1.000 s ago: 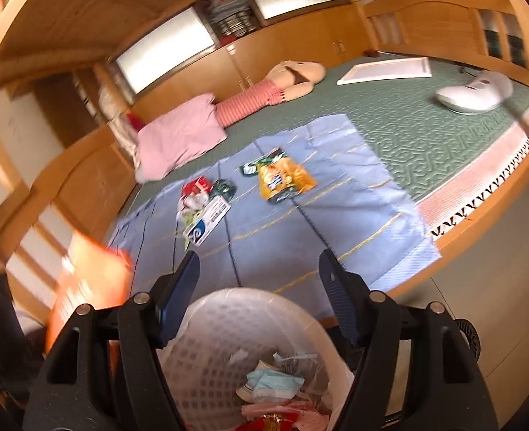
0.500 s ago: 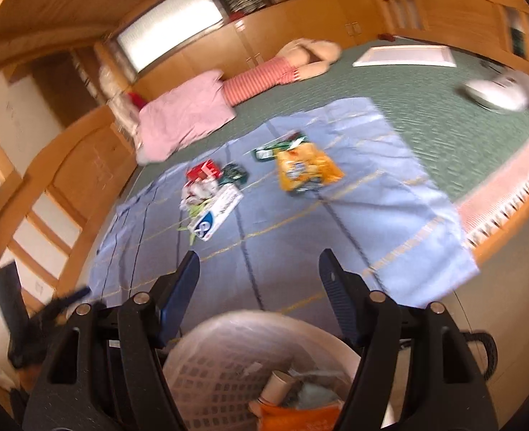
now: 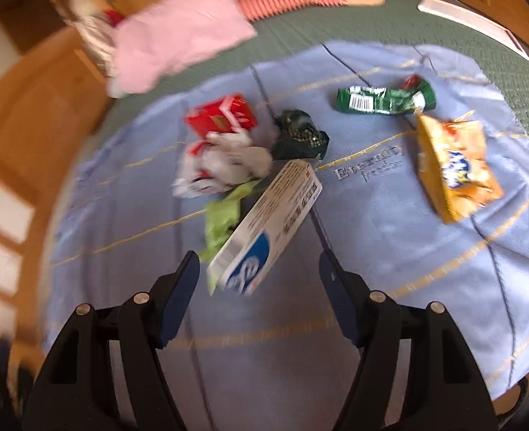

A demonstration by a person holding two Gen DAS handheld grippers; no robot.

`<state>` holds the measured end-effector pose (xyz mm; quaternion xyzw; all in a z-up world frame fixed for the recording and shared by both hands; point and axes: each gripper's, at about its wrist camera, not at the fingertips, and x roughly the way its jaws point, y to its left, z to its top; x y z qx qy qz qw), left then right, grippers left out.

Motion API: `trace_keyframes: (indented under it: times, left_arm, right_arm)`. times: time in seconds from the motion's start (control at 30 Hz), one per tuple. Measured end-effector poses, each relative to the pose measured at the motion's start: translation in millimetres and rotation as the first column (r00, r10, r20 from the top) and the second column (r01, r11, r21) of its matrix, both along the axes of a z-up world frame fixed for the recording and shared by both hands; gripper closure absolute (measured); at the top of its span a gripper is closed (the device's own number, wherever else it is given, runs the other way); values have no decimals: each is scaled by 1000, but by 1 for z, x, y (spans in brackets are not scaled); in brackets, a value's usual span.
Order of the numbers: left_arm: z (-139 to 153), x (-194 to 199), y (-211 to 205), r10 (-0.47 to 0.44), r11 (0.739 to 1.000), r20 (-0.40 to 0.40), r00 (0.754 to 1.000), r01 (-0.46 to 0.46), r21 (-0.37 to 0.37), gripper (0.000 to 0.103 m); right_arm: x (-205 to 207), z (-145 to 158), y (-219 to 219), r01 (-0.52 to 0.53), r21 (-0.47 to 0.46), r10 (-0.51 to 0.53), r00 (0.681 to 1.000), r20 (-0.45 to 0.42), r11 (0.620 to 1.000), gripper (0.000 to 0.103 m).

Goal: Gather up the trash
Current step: 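Grasp the white ointment box with the right tool and set it before the left tool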

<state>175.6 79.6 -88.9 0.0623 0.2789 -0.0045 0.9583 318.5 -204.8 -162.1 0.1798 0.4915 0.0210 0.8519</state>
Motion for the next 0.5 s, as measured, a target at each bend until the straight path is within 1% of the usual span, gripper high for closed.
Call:
trace_keyframes:
  times: [0.1,0.2,0.23,0.27,0.3,0.33,0.37,0.4,0.47,0.5]
  left_arm:
    - [1,2,10,12,1000,-14,1000,-13,-22,14]
    - [3,-5,17,17,1000,-19,1000,-18,-23,14]
    - [2,-5,19,17,1000,-23,1000,-17,-25,14]
    - [3,-6,20,16,999,-29,999,-17,-32,13]
    - [3,-6,22,15,999,-32,999,-16,-39,13]
    - [3,-6,24,15,999,-37,999,-17,-50,13]
    - [3,-6,25,16,998,-42,999,-19,-59,13]
    - [3,-6,27,17,998,-47,999,-21,-66,13]
    - [1,-4,31,25,997,-59,998,-30,-75,13]
    - [0,-3,33,36,996,-68,997,-41,-79,13]
  right_arm:
    - [31,-28,8,42,-15,-43,997,-65,999,35]
    - [46,-52,8,75,37,-70,990,-123,997,35]
    - [47,-59,8,84,55,-76,988,-131,995,38]
    - [47,-63,7,91,67,-82,988,-129,994,44]
    - [46,-64,8,94,69,-86,989,-120,993,46]
    - [44,-63,8,92,64,-85,991,-107,994,51]
    - [41,-60,9,84,55,-79,992,-94,995,63]
    - [37,-56,11,67,55,-63,995,-76,996,68]
    - [27,-45,15,24,42,-21,997,-68,999,72]
    - [18,-40,21,-19,47,22,998,-62,999,72]
